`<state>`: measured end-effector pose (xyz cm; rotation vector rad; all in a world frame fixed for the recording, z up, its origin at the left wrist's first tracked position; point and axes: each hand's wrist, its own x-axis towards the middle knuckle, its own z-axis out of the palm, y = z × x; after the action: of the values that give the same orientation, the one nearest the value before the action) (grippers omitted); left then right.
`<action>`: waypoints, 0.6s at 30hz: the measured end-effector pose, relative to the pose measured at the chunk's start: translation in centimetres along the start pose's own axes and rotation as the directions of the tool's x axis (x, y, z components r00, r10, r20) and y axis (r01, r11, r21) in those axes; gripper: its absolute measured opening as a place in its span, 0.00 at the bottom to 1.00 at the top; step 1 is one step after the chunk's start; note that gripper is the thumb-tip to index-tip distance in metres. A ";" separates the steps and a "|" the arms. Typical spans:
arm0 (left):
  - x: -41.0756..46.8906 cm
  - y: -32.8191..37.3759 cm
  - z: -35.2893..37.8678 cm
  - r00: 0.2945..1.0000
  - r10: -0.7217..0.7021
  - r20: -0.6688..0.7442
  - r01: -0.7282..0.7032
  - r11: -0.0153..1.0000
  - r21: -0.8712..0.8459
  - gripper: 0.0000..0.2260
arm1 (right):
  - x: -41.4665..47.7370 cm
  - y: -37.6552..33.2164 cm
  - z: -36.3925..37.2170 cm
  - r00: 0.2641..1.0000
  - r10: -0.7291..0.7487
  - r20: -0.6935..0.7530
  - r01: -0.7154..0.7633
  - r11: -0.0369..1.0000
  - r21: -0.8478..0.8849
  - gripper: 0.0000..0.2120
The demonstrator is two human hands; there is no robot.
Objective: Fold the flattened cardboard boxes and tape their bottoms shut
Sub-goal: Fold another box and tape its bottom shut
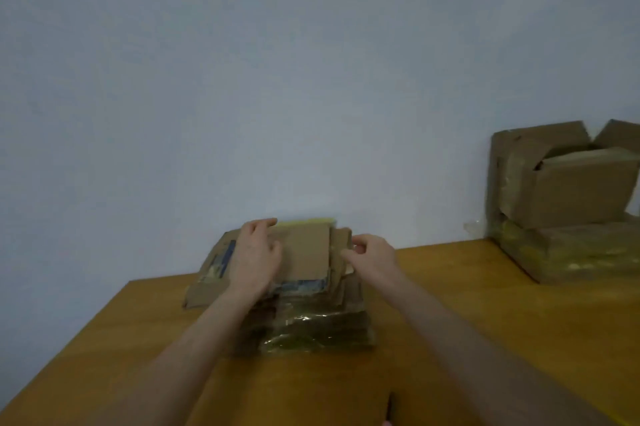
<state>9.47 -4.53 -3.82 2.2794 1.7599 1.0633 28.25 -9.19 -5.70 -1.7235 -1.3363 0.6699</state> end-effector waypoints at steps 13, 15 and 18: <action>-4.5 -11.3 -4.0 0.921 -0.194 0.339 0.273 0.940 -0.204 0.23 | -0.5 -5.9 6.8 0.997 0.060 -0.049 -0.049 0.979 0.200 0.07; -5.0 -11.1 -4.7 0.933 -0.215 0.288 0.296 0.915 -0.275 0.25 | -1.0 -6.6 6.9 0.995 0.043 -0.087 -0.014 0.953 0.302 0.10; -5.3 -10.7 -6.8 0.947 -0.315 0.069 0.320 0.889 -0.328 0.31 | -2.1 -7.4 6.7 0.997 0.053 -0.051 -0.023 0.884 0.466 0.11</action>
<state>-3.68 -7.83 -6.01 1.7244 1.7106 1.1679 18.43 -8.63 -2.91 -1.3671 -0.9960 0.8718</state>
